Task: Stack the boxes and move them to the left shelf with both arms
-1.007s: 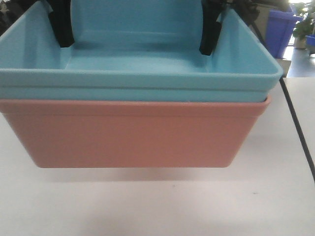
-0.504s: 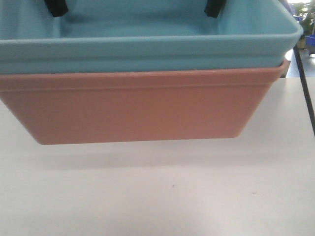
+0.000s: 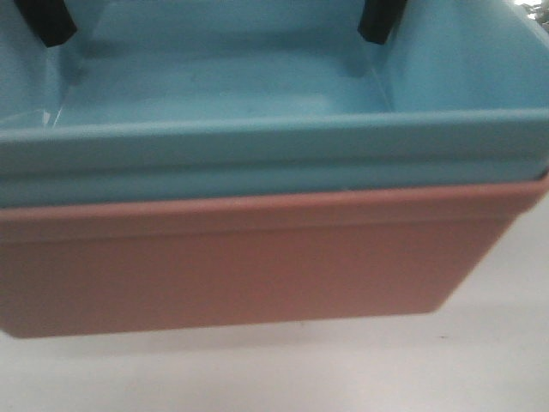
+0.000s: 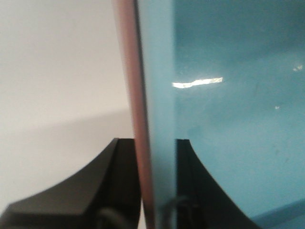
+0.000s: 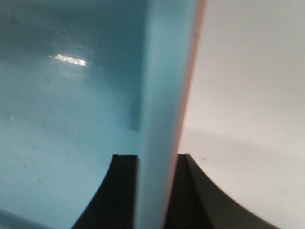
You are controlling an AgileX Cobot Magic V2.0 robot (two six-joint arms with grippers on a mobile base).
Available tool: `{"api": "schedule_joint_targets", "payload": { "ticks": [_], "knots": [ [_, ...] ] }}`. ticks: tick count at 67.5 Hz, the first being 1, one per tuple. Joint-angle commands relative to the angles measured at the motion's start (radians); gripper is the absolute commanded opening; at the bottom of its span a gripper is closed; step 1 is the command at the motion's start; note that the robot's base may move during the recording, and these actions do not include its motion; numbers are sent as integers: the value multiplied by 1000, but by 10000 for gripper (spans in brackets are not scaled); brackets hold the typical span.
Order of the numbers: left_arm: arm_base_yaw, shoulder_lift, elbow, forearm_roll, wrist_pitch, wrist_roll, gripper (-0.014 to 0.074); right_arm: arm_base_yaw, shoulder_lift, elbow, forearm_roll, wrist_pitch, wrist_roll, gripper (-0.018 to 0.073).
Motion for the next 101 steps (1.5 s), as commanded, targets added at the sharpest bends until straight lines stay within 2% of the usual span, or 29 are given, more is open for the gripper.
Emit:
{"api": "schedule_joint_targets", "payload": {
  "ticks": [1, 12, 29, 47, 76, 101],
  "knots": [
    [-6, -77, 2, -35, -63, 27, -1, -13, -113, 55, -34, -73, -7, 58],
    [-6, -119, 63, -61, -85, 25, -1, -13, -217, 175, -12, -131, 2, 58],
    [-6, -183, 127, -77, -162, 25, -1, -13, -236, 195, -6, -152, 2, 58],
    [-6, -183, 127, -77, -118, 25, -1, -13, -236, 195, -6, -154, 2, 58],
    [-6, -183, 127, -77, -111, 25, -1, -13, -236, 195, -6, -77, 2, 58],
    [-6, -183, 127, -77, -111, 25, -1, -13, -236, 195, -6, -73, 2, 58]
  ]
}}
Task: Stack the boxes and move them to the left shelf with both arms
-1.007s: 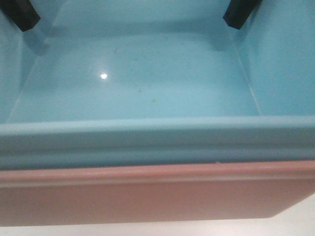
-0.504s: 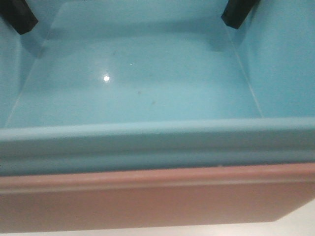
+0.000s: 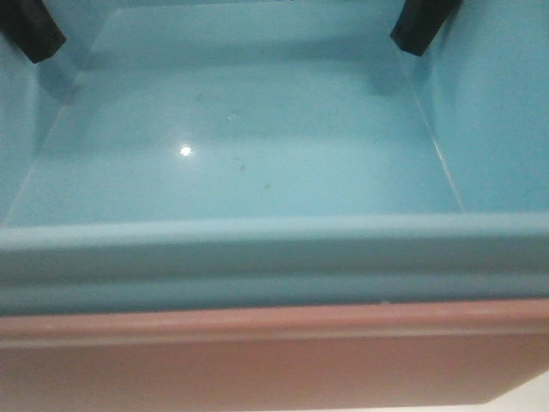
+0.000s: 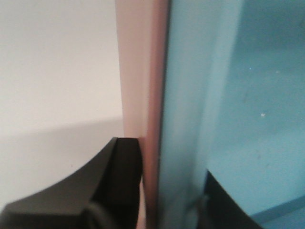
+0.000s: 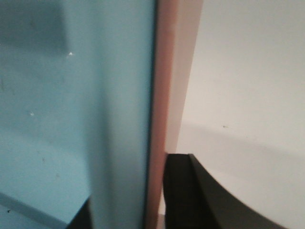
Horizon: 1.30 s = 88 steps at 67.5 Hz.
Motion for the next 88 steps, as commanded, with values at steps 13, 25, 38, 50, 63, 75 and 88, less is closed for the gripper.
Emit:
{"api": "schedule_joint_targets", "payload": {
  "ticks": [13, 25, 38, 50, 63, 75, 88],
  "knots": [
    [0, -48, -32, 18, -37, 25, -1, -13, -44, -25, -77, 4, -29, 58],
    [0, -48, -32, 18, -37, 25, -1, -13, -44, -25, -77, 4, -29, 58],
    [0, -48, -32, 18, -37, 25, -1, -13, -44, -25, -77, 4, -29, 58],
    [0, -48, -32, 18, -37, 25, -1, -13, -44, -25, -77, 4, -29, 58],
    [0, -48, -32, 18, -37, 25, -1, -13, -44, -25, -77, 4, -29, 58],
    [0, -48, -32, 18, -37, 25, -1, -13, -44, -25, -77, 4, -29, 58],
    [0, -48, -32, 18, -37, 25, -1, -13, -44, -25, -77, 4, -29, 58]
  ]
}}
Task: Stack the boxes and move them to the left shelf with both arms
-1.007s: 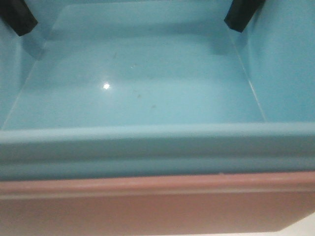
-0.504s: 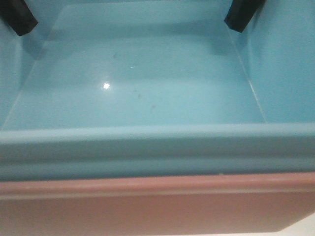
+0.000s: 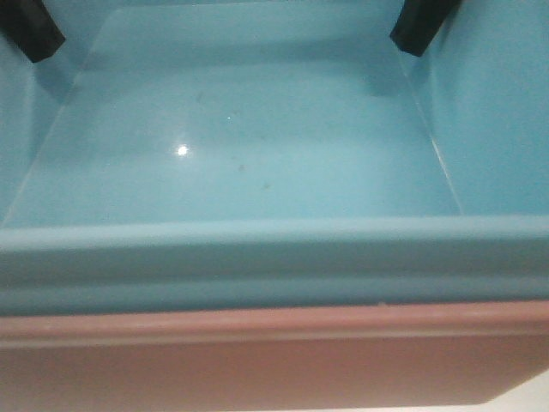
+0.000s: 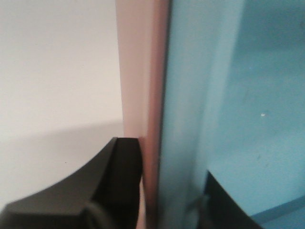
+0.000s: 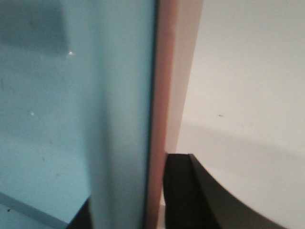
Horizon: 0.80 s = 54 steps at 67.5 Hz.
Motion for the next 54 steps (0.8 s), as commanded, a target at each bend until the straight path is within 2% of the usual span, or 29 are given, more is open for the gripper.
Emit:
{"api": "schedule_joint_targets", "payload": {
  "ticks": [1, 54],
  "knots": [
    [0, -48, -32, 18, -37, 25, -1, -13, -44, -25, -78, 2, -29, 58],
    [0, -48, -32, 17, -37, 25, -1, -13, -44, -25, -78, 3, -29, 58]
  ]
}}
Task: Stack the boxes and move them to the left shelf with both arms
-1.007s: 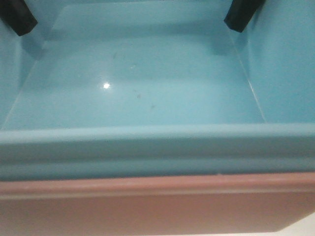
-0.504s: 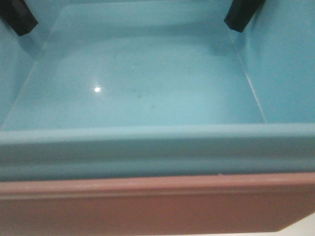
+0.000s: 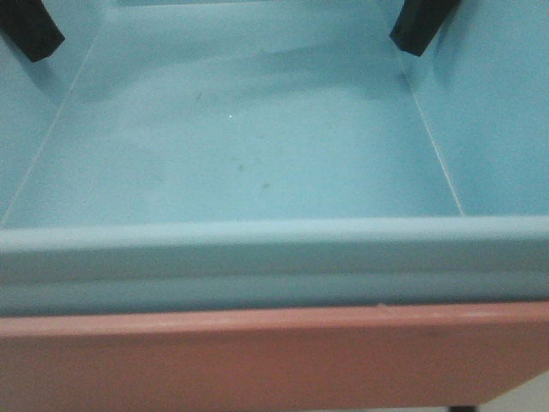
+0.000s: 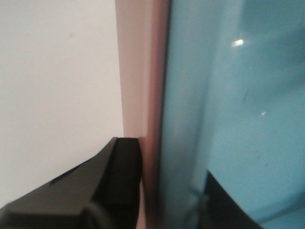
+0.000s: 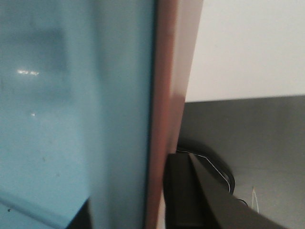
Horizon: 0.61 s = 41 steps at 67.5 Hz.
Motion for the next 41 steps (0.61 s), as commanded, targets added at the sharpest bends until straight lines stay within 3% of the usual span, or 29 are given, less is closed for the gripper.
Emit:
{"api": "schedule_joint_targets", "payload": {
  "ticks": [1, 41],
  "knots": [
    [0, -46, -32, 17, -39, 25, -1, -13, -44, -25, -81, 3, -29, 58],
    [0, -46, -32, 13, -39, 25, -1, -13, -44, -25, -82, 2, -29, 58]
  ]
}}
